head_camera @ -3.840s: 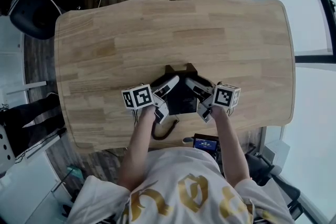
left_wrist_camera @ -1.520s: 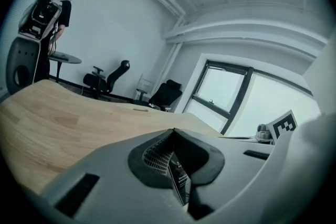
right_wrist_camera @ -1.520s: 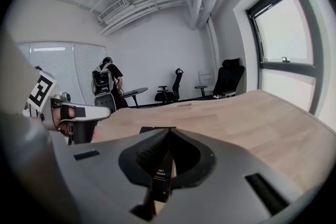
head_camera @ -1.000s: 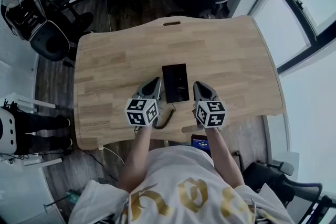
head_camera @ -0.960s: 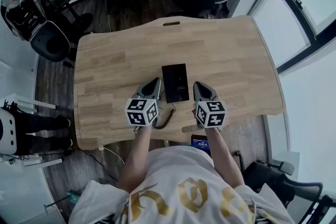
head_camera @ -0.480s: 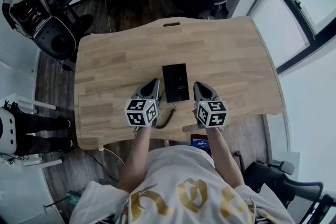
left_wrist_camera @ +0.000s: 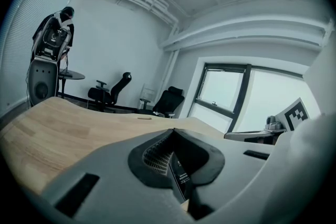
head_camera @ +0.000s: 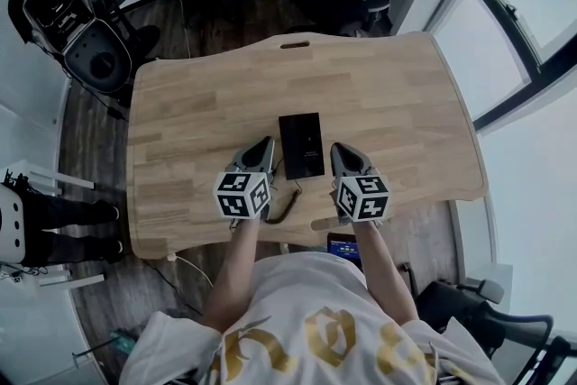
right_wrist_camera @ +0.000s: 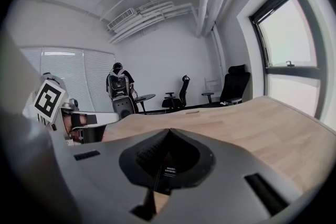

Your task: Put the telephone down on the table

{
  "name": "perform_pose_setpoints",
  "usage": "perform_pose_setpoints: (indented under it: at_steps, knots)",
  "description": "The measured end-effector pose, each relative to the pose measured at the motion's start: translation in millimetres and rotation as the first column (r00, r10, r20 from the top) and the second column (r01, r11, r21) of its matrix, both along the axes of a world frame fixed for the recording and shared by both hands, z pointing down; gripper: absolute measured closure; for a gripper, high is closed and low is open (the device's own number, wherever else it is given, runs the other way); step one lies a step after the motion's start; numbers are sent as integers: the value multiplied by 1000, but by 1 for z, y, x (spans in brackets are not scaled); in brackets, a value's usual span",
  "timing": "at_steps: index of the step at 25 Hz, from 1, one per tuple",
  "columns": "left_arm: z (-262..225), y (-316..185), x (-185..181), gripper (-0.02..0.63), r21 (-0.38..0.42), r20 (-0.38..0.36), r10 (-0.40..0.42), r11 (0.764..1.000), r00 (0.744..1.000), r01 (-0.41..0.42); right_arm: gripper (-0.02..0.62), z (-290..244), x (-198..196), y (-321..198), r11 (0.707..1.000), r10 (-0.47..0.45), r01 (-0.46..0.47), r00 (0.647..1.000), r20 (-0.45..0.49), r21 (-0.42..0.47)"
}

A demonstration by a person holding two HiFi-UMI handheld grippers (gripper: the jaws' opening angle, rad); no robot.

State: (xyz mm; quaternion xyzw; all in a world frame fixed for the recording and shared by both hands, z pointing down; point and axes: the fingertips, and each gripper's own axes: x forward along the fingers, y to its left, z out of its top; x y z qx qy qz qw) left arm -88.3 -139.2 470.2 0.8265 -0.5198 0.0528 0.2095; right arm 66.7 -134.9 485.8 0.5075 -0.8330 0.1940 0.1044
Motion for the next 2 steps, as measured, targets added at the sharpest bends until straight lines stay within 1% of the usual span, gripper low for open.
perform_pose_setpoints:
  at_steps: [2]
  knots:
    - [-1, 0, 2, 597, 2, -1, 6, 1000, 1000, -6, 583, 0, 1, -1, 1000, -2, 2, 1000, 1, 2]
